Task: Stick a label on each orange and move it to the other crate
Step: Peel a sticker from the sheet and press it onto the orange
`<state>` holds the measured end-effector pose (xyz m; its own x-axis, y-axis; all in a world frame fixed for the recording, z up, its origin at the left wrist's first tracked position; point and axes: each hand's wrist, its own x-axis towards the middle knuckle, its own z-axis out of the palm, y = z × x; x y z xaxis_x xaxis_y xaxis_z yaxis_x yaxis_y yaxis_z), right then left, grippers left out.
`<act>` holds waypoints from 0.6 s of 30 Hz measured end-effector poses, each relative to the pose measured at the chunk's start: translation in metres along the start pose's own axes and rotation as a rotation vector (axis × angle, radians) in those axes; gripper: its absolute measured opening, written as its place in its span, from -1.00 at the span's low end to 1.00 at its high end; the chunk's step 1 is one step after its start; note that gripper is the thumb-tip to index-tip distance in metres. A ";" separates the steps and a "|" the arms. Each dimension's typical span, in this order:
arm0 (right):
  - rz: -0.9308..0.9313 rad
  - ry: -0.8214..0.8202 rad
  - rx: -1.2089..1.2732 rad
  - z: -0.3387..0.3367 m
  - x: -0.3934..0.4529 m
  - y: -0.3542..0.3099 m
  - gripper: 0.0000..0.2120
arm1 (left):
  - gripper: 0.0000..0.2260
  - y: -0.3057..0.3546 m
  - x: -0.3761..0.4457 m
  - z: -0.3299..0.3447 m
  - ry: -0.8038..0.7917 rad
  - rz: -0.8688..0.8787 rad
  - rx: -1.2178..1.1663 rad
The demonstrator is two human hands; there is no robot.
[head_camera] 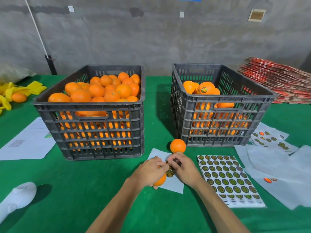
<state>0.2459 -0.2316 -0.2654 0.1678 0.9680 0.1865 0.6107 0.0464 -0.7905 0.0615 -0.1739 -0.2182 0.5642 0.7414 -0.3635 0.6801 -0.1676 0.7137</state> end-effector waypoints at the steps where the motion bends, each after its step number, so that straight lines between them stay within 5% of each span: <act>1: 0.004 0.001 0.001 0.000 0.000 -0.001 -0.91 | -0.60 0.000 0.000 0.000 0.000 0.001 0.006; 18: 0.031 0.018 -0.063 -0.005 -0.007 -0.011 -0.89 | -0.61 0.005 -0.008 0.003 0.041 0.017 0.053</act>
<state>0.2420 -0.2399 -0.2545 0.2012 0.9641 0.1733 0.6520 0.0003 -0.7582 0.0619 -0.1832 -0.2132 0.5571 0.7640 -0.3255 0.6948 -0.2141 0.6865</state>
